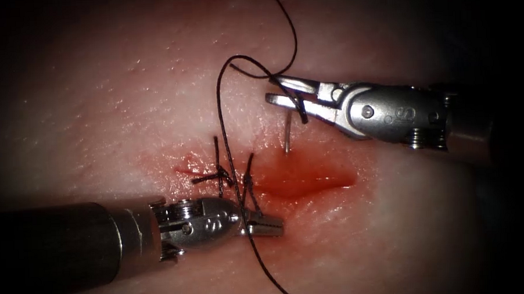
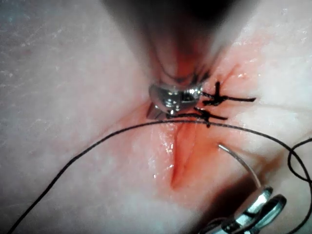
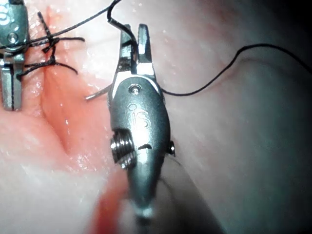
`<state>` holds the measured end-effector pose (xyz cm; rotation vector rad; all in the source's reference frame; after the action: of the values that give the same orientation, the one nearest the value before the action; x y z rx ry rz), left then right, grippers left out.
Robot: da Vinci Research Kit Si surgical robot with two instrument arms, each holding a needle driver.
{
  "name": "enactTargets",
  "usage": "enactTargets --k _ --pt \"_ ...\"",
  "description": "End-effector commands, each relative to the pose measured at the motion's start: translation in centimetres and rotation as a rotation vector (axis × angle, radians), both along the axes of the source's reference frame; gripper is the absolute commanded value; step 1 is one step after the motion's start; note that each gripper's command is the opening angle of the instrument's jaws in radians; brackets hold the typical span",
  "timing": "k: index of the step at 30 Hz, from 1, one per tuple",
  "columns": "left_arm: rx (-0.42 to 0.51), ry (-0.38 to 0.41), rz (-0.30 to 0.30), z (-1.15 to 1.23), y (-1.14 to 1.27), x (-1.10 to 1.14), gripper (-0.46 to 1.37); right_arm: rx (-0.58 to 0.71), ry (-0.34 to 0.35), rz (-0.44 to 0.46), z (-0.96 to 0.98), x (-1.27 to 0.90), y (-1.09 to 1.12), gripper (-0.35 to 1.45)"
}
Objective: Wound Closure
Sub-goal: Use the right gripper to insert the needle through the top of the skin
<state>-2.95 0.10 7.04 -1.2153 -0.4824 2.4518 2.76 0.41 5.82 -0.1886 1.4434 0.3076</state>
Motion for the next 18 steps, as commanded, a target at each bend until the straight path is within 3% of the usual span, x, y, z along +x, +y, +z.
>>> enactTargets --k 1,10,18 --pt "0.003 -0.002 0.003 0.01 0.0 0.0 -0.35 0.011 -0.002 0.006 -0.01 0.01 0.03 -0.35" --pt "0.002 -0.002 0.004 0.02 -0.01 0.0 -0.35 0.187 0.032 0.036 -0.05 0.11 0.16 -0.35" --pt "0.002 -0.002 0.004 0.02 -0.01 0.0 -0.35 0.481 -0.043 0.027 0.06 0.11 0.13 -0.35"
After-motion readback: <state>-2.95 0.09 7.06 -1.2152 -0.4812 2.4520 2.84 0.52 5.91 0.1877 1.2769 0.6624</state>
